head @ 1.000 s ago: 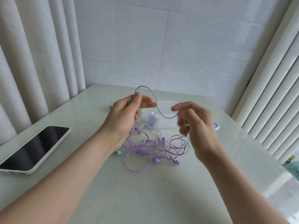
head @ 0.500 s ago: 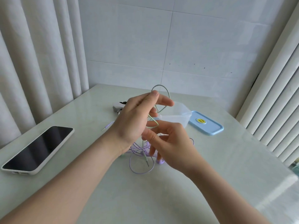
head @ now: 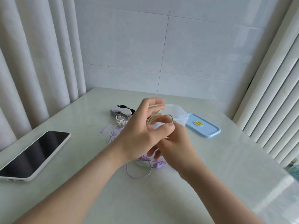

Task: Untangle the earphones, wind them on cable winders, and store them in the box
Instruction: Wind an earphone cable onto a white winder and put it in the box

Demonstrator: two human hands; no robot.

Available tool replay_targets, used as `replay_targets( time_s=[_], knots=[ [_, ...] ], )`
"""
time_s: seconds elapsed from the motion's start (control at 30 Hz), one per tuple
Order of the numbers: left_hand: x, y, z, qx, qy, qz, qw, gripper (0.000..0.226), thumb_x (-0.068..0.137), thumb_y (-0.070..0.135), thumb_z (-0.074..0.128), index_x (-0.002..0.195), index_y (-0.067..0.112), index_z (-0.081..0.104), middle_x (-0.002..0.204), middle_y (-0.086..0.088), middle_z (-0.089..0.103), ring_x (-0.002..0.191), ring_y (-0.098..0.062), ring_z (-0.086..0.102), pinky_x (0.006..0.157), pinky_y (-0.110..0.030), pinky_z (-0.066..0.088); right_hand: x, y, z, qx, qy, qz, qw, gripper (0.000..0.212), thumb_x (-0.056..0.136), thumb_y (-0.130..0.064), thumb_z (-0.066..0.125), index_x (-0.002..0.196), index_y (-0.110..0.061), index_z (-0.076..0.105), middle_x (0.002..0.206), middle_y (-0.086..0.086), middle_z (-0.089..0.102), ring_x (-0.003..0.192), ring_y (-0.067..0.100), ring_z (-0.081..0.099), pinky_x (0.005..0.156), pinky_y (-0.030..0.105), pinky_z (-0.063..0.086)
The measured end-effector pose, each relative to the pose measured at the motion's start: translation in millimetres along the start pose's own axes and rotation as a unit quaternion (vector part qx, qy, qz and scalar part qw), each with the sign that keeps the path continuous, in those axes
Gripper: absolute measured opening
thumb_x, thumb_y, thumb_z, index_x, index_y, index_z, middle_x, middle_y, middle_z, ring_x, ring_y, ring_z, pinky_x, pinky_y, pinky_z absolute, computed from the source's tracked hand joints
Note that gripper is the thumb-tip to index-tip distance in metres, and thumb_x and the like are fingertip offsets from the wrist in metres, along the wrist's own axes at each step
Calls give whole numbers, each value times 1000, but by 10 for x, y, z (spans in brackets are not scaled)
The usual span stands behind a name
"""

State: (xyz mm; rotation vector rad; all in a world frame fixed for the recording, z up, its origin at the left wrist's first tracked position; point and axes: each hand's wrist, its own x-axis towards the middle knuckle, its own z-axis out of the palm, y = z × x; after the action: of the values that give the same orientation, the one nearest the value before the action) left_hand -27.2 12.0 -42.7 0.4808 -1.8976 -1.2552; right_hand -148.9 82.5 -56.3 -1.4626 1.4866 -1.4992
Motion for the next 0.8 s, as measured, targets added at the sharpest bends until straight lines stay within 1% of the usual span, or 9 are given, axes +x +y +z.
replay_targets(
  time_s=[0.1,0.13,0.2,0.3,0.37,0.43,0.57,0.7,0.8],
  knots=[
    [7,-11,-12,-17,-22,12,1000,63,92,31,61,153,35,43,158,14,47,134,6,53,108,-28,48,12,-14,-40,67,17,29,997,19,100,-8,59,117,-17,65,75,14,72,58,27,67,51,31,51],
    [6,-10,-10,-25,-29,12,999,60,97,28,54,156,35,40,159,15,47,136,7,51,106,-20,45,14,-17,-47,89,25,37,995,13,103,-15,61,115,-12,65,77,15,72,58,27,66,50,29,50],
    [13,-44,-17,2,-25,21,999,55,109,17,43,159,38,35,158,18,48,133,13,50,104,-10,40,26,-3,-54,117,68,35,990,23,107,-27,58,104,-5,64,76,15,67,56,26,64,48,30,48],
    [65,-179,-68,68,1,17,998,58,107,17,44,156,46,35,152,20,53,135,9,50,113,-24,37,65,-21,-101,126,162,7,979,33,111,-35,48,92,-10,60,71,7,64,53,27,64,46,31,47],
    [90,-287,-151,163,-6,1,987,57,95,26,55,147,46,43,139,20,62,125,1,59,106,-30,46,84,-41,-155,104,197,-29,974,35,113,-35,43,91,-10,56,72,7,64,53,28,64,46,32,47],
    [89,-406,-246,300,-30,-16,953,45,92,28,64,134,43,56,120,21,70,105,-8,68,93,-33,51,87,-62,-205,54,231,-78,968,36,114,-33,38,91,-9,52,74,7,65,53,31,66,46,35,47],
    [86,-584,-322,479,-20,-2,878,12,100,35,61,110,33,65,101,19,68,100,-16,58,96,-37,45,80,-120,-297,47,308,-110,944,32,116,-31,29,91,-19,45,83,13,68,50,33,64,43,35,47],
    [132,-651,-381,485,30,2,874,24,107,39,48,93,26,64,88,11,59,94,-25,58,85,-42,48,153,-56,-560,-23,390,-23,920,31,113,-29,31,89,-19,48,81,12,71,43,26,62,46,34,47],
    [156,-659,-396,466,53,21,883,32,107,38,44,90,27,69,87,8,61,90,-23,60,82,-45,50,177,31,-683,-169,317,117,926,36,97,-31,43,86,1,56,79,25,68,56,31,66,59,41,57]
  ],
)
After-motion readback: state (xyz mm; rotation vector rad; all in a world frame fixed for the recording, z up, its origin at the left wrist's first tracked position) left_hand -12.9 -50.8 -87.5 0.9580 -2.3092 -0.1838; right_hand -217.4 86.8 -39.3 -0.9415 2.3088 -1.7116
